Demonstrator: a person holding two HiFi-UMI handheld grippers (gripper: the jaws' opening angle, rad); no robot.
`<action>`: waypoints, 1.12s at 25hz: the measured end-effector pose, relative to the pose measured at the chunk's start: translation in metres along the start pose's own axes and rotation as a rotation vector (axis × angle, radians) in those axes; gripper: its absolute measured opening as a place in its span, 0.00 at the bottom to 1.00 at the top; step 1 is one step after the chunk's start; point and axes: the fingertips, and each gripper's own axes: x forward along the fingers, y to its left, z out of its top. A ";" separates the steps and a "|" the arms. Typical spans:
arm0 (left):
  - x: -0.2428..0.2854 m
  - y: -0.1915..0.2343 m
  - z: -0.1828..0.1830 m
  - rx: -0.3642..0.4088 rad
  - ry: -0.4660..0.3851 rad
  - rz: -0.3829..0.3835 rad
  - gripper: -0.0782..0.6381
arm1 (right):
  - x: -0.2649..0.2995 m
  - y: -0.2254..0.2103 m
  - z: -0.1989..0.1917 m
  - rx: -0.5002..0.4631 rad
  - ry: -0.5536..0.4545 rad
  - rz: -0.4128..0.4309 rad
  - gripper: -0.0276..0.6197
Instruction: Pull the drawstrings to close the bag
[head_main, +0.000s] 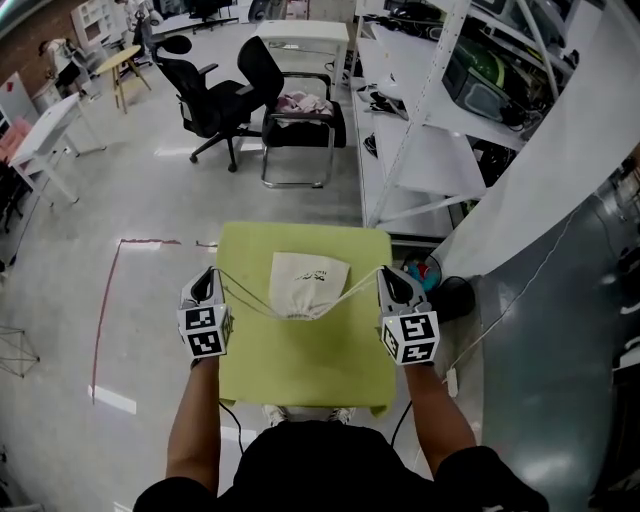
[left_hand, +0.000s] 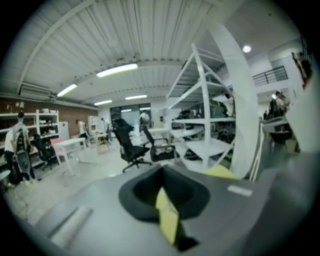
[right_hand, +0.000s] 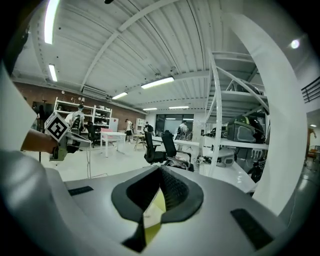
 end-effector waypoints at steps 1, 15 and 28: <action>-0.001 -0.003 -0.010 -0.002 0.019 -0.004 0.12 | -0.002 0.005 -0.011 0.007 0.020 0.007 0.06; -0.032 -0.035 -0.138 -0.003 0.261 -0.060 0.12 | -0.035 0.068 -0.126 0.076 0.234 0.041 0.06; -0.070 -0.038 -0.236 -0.057 0.453 -0.054 0.18 | -0.057 0.091 -0.214 0.089 0.452 0.057 0.07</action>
